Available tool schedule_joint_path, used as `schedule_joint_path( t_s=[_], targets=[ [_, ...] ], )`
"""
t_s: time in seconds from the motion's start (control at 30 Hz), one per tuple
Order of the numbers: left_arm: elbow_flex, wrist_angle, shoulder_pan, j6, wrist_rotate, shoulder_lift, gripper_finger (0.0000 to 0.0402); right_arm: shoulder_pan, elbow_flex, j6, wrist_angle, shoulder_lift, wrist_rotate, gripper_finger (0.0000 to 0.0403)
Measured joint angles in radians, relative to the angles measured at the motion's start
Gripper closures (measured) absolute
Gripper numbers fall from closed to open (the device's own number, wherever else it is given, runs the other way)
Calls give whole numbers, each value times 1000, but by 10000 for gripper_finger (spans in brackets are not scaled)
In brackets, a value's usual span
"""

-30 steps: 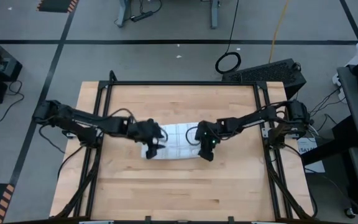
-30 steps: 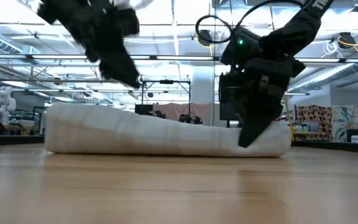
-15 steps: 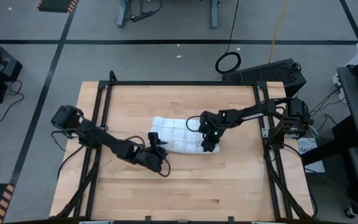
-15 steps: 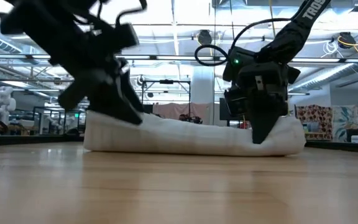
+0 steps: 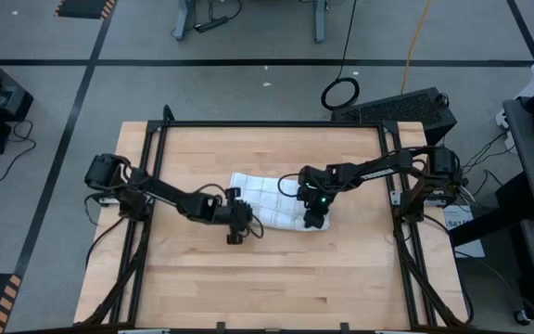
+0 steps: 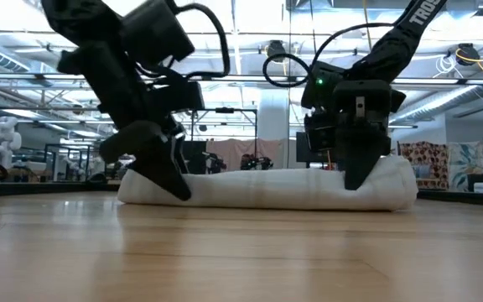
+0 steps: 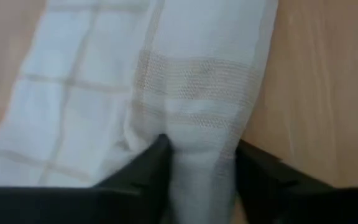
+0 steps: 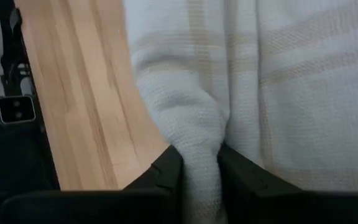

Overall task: Roll towel
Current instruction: Roll the white towel

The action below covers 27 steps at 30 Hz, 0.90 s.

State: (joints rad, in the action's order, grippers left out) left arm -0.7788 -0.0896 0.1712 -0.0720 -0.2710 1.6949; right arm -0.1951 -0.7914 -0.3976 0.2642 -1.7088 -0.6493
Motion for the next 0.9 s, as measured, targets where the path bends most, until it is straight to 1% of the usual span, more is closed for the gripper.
schedule_joint_path(
  t_s=[0.13,0.17,0.23,0.3,0.43,0.5,0.57,0.7,0.8,0.9],
  targets=[
    [-2,-14,-31,1,80,-3,356,1,1,51,8,42,21,306],
    [-2,-16,-34,5,91,-6,374,3,1,72,15,61,36,295],
    [-2,-18,-41,-2,105,-7,378,16,1,124,36,107,77,273],
    [-2,-19,-51,-20,141,-8,368,46,1,185,76,163,159,253],
    [0,-24,-82,-79,308,-29,369,161,1,284,140,250,432,221],
    [1,-36,-105,-116,382,-45,377,228,1,285,125,267,525,208],
    [3,-42,-133,-152,437,-56,378,300,1,272,81,268,587,196],
    [3,-55,-185,-159,562,-60,379,425,1,271,3,226,728,176],
    [3,-102,-224,-159,628,-60,379,478,0,282,-50,187,830,165],
    [2,-128,-259,-156,679,-58,379,491,0,277,-62,151,925,164]
  ],
)
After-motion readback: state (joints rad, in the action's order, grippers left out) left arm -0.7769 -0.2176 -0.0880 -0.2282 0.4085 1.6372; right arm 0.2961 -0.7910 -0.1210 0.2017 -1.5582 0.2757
